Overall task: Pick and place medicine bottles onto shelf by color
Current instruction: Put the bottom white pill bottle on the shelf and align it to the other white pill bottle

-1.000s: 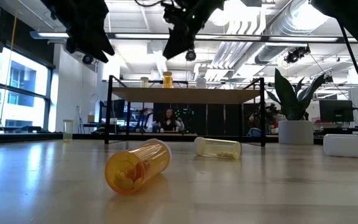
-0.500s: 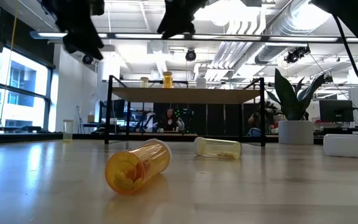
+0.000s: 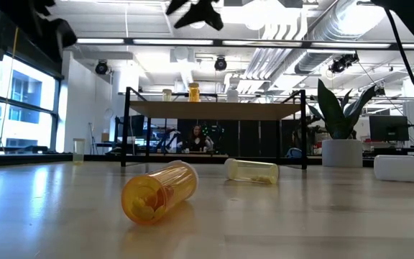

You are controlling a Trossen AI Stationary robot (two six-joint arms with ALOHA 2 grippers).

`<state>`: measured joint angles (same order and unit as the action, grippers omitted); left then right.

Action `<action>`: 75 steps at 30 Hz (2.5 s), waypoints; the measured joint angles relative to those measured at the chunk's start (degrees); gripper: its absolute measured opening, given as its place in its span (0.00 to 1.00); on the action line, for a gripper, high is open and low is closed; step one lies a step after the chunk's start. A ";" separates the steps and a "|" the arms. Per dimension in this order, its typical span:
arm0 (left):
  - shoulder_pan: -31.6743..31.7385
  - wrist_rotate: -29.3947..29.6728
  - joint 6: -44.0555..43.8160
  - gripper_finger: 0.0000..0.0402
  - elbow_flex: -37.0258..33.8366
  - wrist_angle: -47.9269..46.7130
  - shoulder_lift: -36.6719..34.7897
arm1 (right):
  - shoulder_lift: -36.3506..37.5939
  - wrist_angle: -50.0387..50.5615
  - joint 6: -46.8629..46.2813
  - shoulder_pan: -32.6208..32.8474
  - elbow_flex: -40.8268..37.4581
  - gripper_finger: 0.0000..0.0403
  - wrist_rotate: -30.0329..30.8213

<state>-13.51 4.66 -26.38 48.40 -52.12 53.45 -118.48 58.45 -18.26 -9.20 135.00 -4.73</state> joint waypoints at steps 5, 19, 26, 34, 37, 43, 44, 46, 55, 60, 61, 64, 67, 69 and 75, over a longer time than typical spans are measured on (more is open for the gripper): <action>-10.11 3.40 -3.04 0.55 -0.04 -1.23 0.76 | -0.24 0.06 -4.36 4.74 -0.05 0.39 1.90; -24.95 6.54 -9.44 0.55 -0.04 1.31 9.43 | -0.28 0.03 -11.50 11.89 -0.07 0.39 13.43; -26.74 6.50 -11.66 0.55 -0.04 4.81 16.41 | -0.31 0.02 -11.48 11.94 -0.07 0.39 13.49; -26.71 6.34 -15.59 0.55 -0.04 9.66 22.00 | -0.31 0.05 -9.18 11.92 -0.07 0.39 13.49; -26.74 5.54 -17.32 0.55 -0.02 10.13 23.83 | -0.32 0.24 -8.39 11.87 -0.07 0.39 13.46; -27.84 4.60 -18.48 0.55 -0.04 11.01 27.82 | -0.33 0.80 -8.26 11.87 -0.07 0.39 13.44; -27.99 4.46 -18.48 0.55 -0.04 11.45 28.49 | -0.33 0.90 -8.24 11.87 -0.07 0.39 13.44; -28.29 4.00 -18.51 0.55 -0.04 12.15 29.68 | -0.33 0.88 -7.19 11.87 -0.07 0.39 13.42; -28.13 2.41 -18.65 0.55 -0.04 14.43 34.18 | -0.35 0.88 -5.76 11.87 -0.07 0.39 13.31; -28.02 1.86 -18.59 0.55 -0.04 16.20 36.49 | -0.35 0.88 -5.68 11.87 -0.07 0.39 13.31; -28.02 1.78 -18.60 0.55 -0.03 16.54 36.91 | -0.35 0.88 -5.68 11.87 -0.07 0.39 13.31; -28.02 1.86 -18.63 0.55 -0.04 16.71 38.31 | -0.35 0.88 -5.68 11.87 -0.07 0.39 13.31; -27.74 1.43 -18.50 0.55 -0.02 17.36 39.92 | -0.35 0.88 -5.68 11.87 -0.07 0.39 13.31; -27.73 1.32 -18.48 0.55 -0.04 17.54 40.67 | -0.35 0.91 -5.68 11.87 -0.07 0.39 13.31; -27.72 1.58 -18.43 0.47 -0.02 17.84 41.38 | -0.35 0.93 -5.68 11.87 -0.07 0.39 13.05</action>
<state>-41.23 6.24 -44.81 48.38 -34.28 94.83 -118.83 59.37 -23.94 2.68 134.93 8.32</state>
